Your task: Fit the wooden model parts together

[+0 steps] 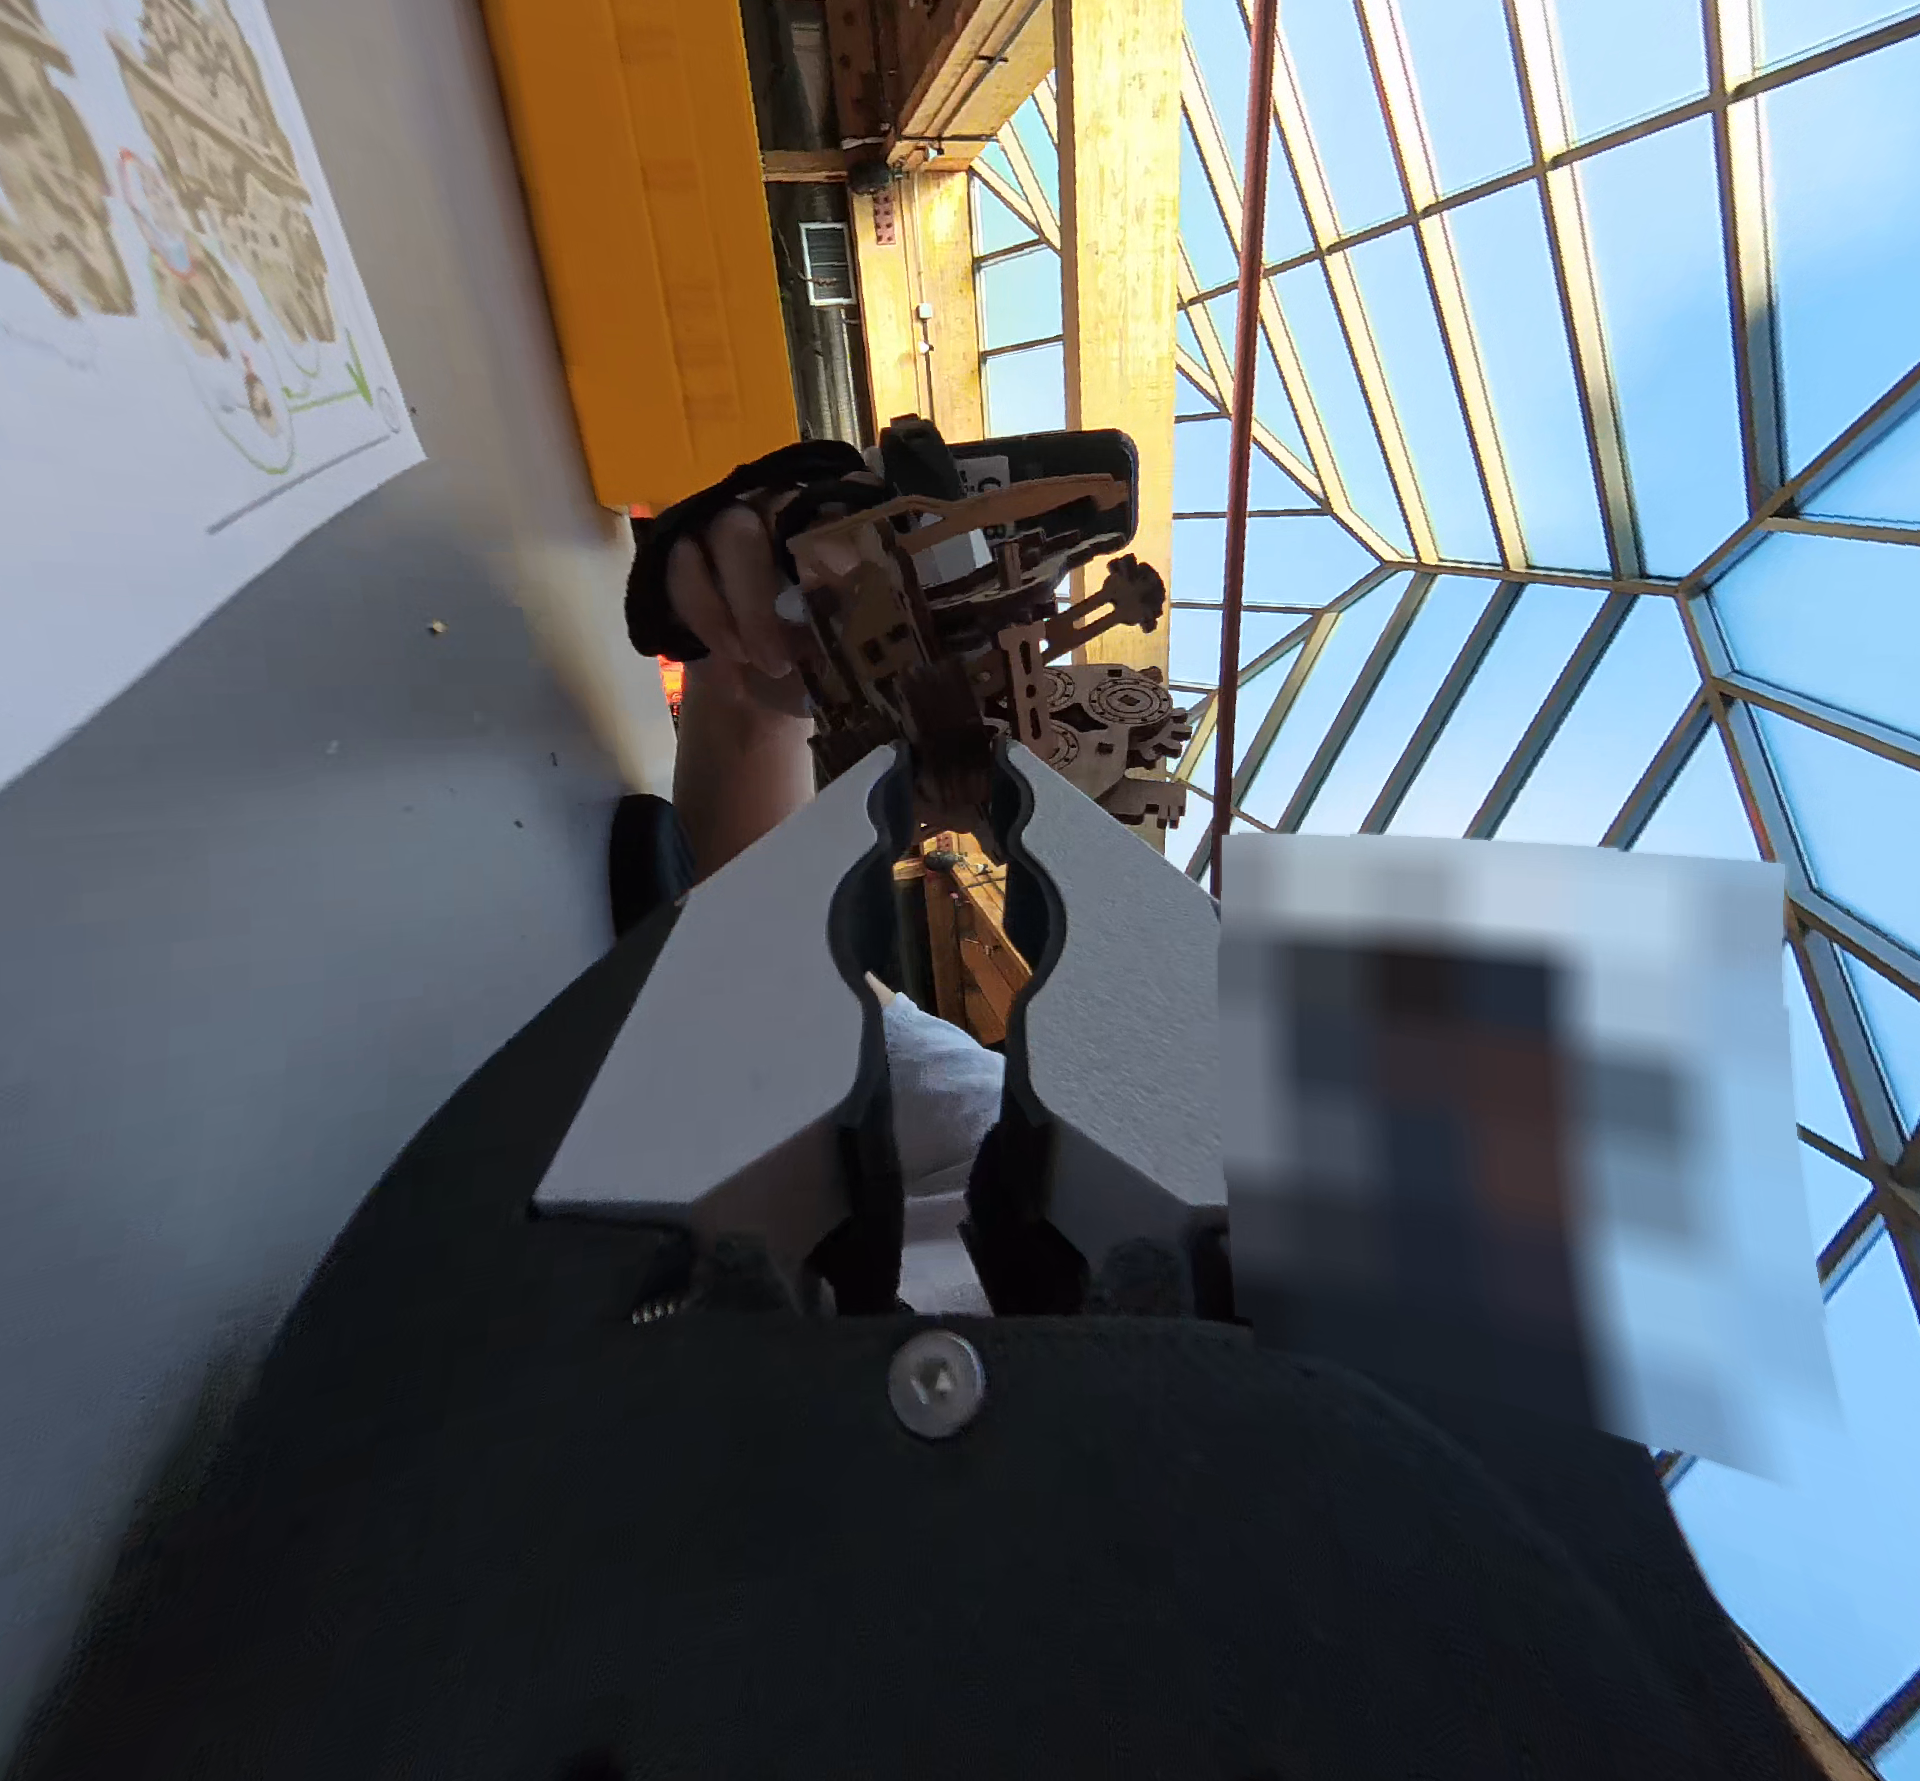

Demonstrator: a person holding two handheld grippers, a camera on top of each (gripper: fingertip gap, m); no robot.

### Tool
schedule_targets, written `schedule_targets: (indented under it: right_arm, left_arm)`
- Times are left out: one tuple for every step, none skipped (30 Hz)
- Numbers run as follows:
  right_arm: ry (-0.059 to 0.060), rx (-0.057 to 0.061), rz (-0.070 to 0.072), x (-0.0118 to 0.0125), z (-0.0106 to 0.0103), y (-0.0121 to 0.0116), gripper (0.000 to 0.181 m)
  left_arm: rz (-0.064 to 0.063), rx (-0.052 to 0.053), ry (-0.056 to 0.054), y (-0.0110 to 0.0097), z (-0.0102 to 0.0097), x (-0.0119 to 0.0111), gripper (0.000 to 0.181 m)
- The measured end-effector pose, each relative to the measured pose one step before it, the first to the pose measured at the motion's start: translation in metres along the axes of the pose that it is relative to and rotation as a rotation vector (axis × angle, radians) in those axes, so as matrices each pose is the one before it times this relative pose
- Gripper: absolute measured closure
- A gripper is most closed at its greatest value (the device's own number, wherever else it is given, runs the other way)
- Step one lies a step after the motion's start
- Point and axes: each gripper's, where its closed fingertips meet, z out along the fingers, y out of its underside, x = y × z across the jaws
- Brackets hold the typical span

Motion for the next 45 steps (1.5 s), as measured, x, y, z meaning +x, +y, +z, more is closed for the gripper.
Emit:
schedule_targets:
  right_arm:
    - [0.0001, -0.0165, 0.0015, 0.00071, 0.00164, 0.00489, 0.171]
    - [-0.0040, -0.0144, 0.0062, 0.00032, 0.00193, 0.00406, 0.171]
    - [-0.0071, -0.0047, 0.0127, -0.00006, 0.00177, 0.00206, 0.171]
    - [-0.0052, -0.0127, 0.0113, 0.00039, 0.00201, 0.00296, 0.171]
    - [-0.0103, -0.0100, 0.0028, -0.00075, 0.00223, 0.00239, 0.171]
    - [-0.0137, -0.0132, 0.0043, -0.00136, 0.00244, 0.00277, 0.171]
    - [-0.0111, -0.0157, 0.0051, -0.00100, 0.00251, 0.00324, 0.171]
    - [-0.0107, -0.0109, 0.0004, -0.00088, 0.00264, 0.00239, 0.171]
    - [-0.0145, -0.0070, -0.0010, -0.00157, 0.00271, 0.00190, 0.171]
    - [-0.0115, -0.0113, 0.0017, -0.00096, 0.00246, 0.00230, 0.171]
    - [-0.0058, -0.0044, -0.0001, 0.00018, 0.00194, 0.00112, 0.171]
    - [-0.0104, -0.0062, -0.0004, -0.00044, 0.00157, 0.00130, 0.171]
    - [-0.0125, -0.0171, 0.0001, -0.00082, 0.00157, 0.00268, 0.171]
    - [-0.0049, -0.0178, 0.0030, -0.00011, 0.00161, 0.00275, 0.171]
    - [-0.0075, -0.0102, 0.0009, -0.00092, 0.00162, 0.00155, 0.171]
    - [-0.0138, -0.0103, -0.0030, -0.00219, 0.00141, 0.00130, 0.171]
    - [-0.0082, -0.0154, -0.0055, -0.00153, 0.00136, 0.00166, 0.171]
    - [-0.0036, -0.0141, -0.0026, -0.00054, 0.00134, 0.00158, 0.171]
    - [-0.0042, -0.0122, 0.0022, -0.00024, 0.00151, 0.00145, 0.171]
    - [-0.0032, -0.0095, 0.0004, -0.00026, 0.00160, 0.00102, 0.171]
    - [-0.0027, -0.0084, -0.0042, -0.00041, 0.00151, 0.00088, 0.171]
    - [-0.0060, -0.0108, -0.0042, -0.00104, 0.00141, 0.00111, 0.171]
    - [-0.0069, -0.0083, -0.0037, -0.00148, 0.00128, 0.00078, 0.171]
    - [-0.0065, -0.0041, -0.0041, -0.00137, 0.00140, 0.00032, 0.171]
    - [-0.0119, -0.0089, -0.0039, -0.00227, 0.00139, 0.00102, 0.171]
    - [-0.0160, -0.0058, -0.0065, -0.00311, 0.00105, 0.00061, 0.171]
    - [-0.0179, 0.0010, -0.0062, -0.00355, 0.00069, -0.00027, 0.171]
    - [-0.0140, -0.0003, -0.0046, -0.00286, 0.00010, 0.00022, 0.171]
    - [-0.0052, -0.0040, 0.0006, -0.00110, -0.00006, 0.00087, 0.171]
    - [-0.0039, -0.0063, 0.0035, -0.00083, -0.00033, 0.00107, 0.171]
    - [-0.0085, -0.0064, -0.0017, -0.00174, -0.00037, 0.00121, 0.171]
    - [-0.0069, -0.0031, -0.0044, -0.00170, -0.00067, 0.00067, 0.170]
    - [-0.0017, 0.0025, -0.0045, -0.00082, -0.00089, -0.00006, 0.171]
    - [-0.0083, 0.0002, -0.0006, -0.00159, -0.00081, 0.00031, 0.171]
    - [-0.0041, -0.0055, 0.0018, -0.00079, -0.00050, 0.00125, 0.171]
    - [0.0089, -0.0099, 0.0034, 0.00148, -0.00037, 0.00172, 0.171]
    - [0.0060, -0.0122, 0.0033, 0.00113, -0.00011, 0.00189, 0.171]
    - [0.0043, -0.0073, -0.0016, 0.00074, 0.00020, 0.00087, 0.171]
    - [0.0050, -0.0022, -0.0012, 0.00085, 0.00009, 0.00010, 0.171]
    - [0.0049, -0.0061, 0.0007, 0.00112, 0.00027, 0.00083, 0.171]
    - [0.0016, -0.0028, -0.0001, 0.00047, 0.00031, 0.00016, 0.171]
    - [0.0018, -0.0008, 0.0021, 0.00049, 0.00013, -0.00003, 0.171]
    - [0.0074, -0.0003, 0.0052, 0.00155, 0.00000, -0.00024, 0.171]
    - [0.0104, -0.0015, 0.0041, 0.00199, 0.00005, 0.00010, 0.171]
    - [0.0031, -0.0023, 0.0029, 0.00070, 0.00002, 0.00027, 0.171]
  left_arm:
    - [-0.0017, 0.0043, -0.0212, 0.00000, -0.00301, -0.00351, 0.169]
    - [0.0047, 0.0012, -0.0186, 0.00067, -0.00255, -0.00231, 0.169]
    - [0.0067, 0.0026, -0.0190, 0.00036, -0.00252, -0.00170, 0.169]
    - [0.0064, 0.0035, -0.0174, 0.00060, -0.00259, -0.00145, 0.169]
    - [0.0053, -0.0036, -0.0167, 0.00153, -0.00259, -0.00146, 0.169]
    - [0.0045, -0.0086, -0.0206, 0.00200, -0.00268, -0.00195, 0.169]
    - [0.0097, -0.0094, -0.0287, 0.00195, -0.00272, -0.00290, 0.169]
    - [0.0136, -0.0123, -0.0325, 0.00239, -0.00243, -0.00345, 0.169]
    - [0.0100, -0.0108, -0.0273, 0.00206, -0.00199, -0.00247, 0.169]
    - [0.0089, -0.0020, -0.0210, 0.00081, -0.00191, -0.00159, 0.170]
    - [0.0095, -0.0001, -0.0181, 0.00028, -0.00165, -0.00140, 0.170]
    - [0.0045, -0.0052, -0.0167, 0.00081, -0.00120, -0.00187, 0.170]
    - [-0.0036, -0.0063, -0.0171, 0.00092, -0.00091, -0.00260, 0.170]
    - [-0.0057, -0.0046, -0.0138, 0.00100, -0.00066, -0.00268, 0.170]
    - [-0.0012, -0.0086, -0.0053, 0.00133, -0.00024, -0.00096, 0.170]
    - [-0.0067, -0.0163, -0.0095, 0.00224, -0.00013, -0.00088, 0.170]
    - [-0.0102, -0.0133, -0.0153, 0.00209, -0.00050, -0.00160, 0.170]
    - [-0.0066, -0.0063, -0.0145, 0.00147, -0.00110, -0.00161, 0.170]
    - [-0.0050, -0.0050, -0.0161, 0.00119, -0.00130, -0.00167, 0.171]
    - [-0.0049, -0.0056, -0.0178, 0.00117, -0.00143, -0.00194, 0.170]
    - [-0.0059, -0.0072, -0.0180, 0.00153, -0.00095, -0.00198, 0.171]
    - [-0.0078, -0.0062, -0.0137, 0.00171, -0.00083, -0.00134, 0.170]
    - [-0.0091, -0.0010, -0.0091, 0.00147, -0.00064, -0.00071, 0.170]
    - [-0.0085, 0.0038, -0.0056, 0.00129, -0.00038, -0.00048, 0.170]
    - [-0.0093, 0.0019, 0.0012, 0.00146, 0.00006, 0.00007, 0.168]
    - [-0.0095, -0.0001, 0.0098, 0.00161, 0.00035, 0.00121, 0.167]
    - [-0.0036, -0.0041, 0.0076, 0.00170, 0.00074, 0.00092, 0.167]
    - [0.0049, -0.0084, 0.0003, 0.00185, 0.00077, 0.00011, 0.167]
    - [0.0122, -0.0047, -0.0073, 0.00137, 0.00075, -0.00059, 0.167]
    - [0.0121, -0.0060, -0.0098, 0.00137, 0.00086, -0.00069, 0.167]
    - [0.0072, -0.0063, -0.0023, 0.00109, 0.00082, 0.00041, 0.165]
    - [0.0099, -0.0036, -0.0021, 0.00033, 0.00072, 0.00071, 0.166]
    - [0.0232, -0.0105, -0.0161, 0.00066, 0.00014, -0.00082, 0.168]
    - [0.0315, -0.0143, -0.0283, 0.00064, -0.00052, -0.00207, 0.169]
    - [0.0327, -0.0055, -0.0234, -0.00048, -0.00131, -0.00054, 0.170]
    - [0.0317, -0.0024, -0.0170, -0.00094, -0.00219, 0.00073, 0.170]
    - [0.0366, -0.0013, -0.0215, -0.00119, -0.00308, 0.00026, 0.170]
    - [0.0455, 0.0025, -0.0284, -0.00162, -0.00382, -0.00071, 0.170]
    - [0.0464, 0.0031, -0.0355, -0.00148, -0.00445, -0.00201, 0.169]
    - [0.0457, 0.0080, -0.0267, -0.00166, -0.00422, -0.00100, 0.167]
    - [0.0480, 0.0202, -0.0042, -0.00292, -0.00393, 0.00276, 0.166]
    - [0.0492, 0.0230, 0.0121, -0.00270, -0.00336, 0.00573, 0.167]
    - [0.0507, 0.0176, 0.0203, -0.00152, -0.00232, 0.00766, 0.166]
    - [0.0602, 0.0153, 0.0341, -0.00075, -0.00131, 0.01079, 0.166]
    - [0.0625, 0.0037, 0.0193, 0.00171, -0.00030, 0.00926, 0.166]
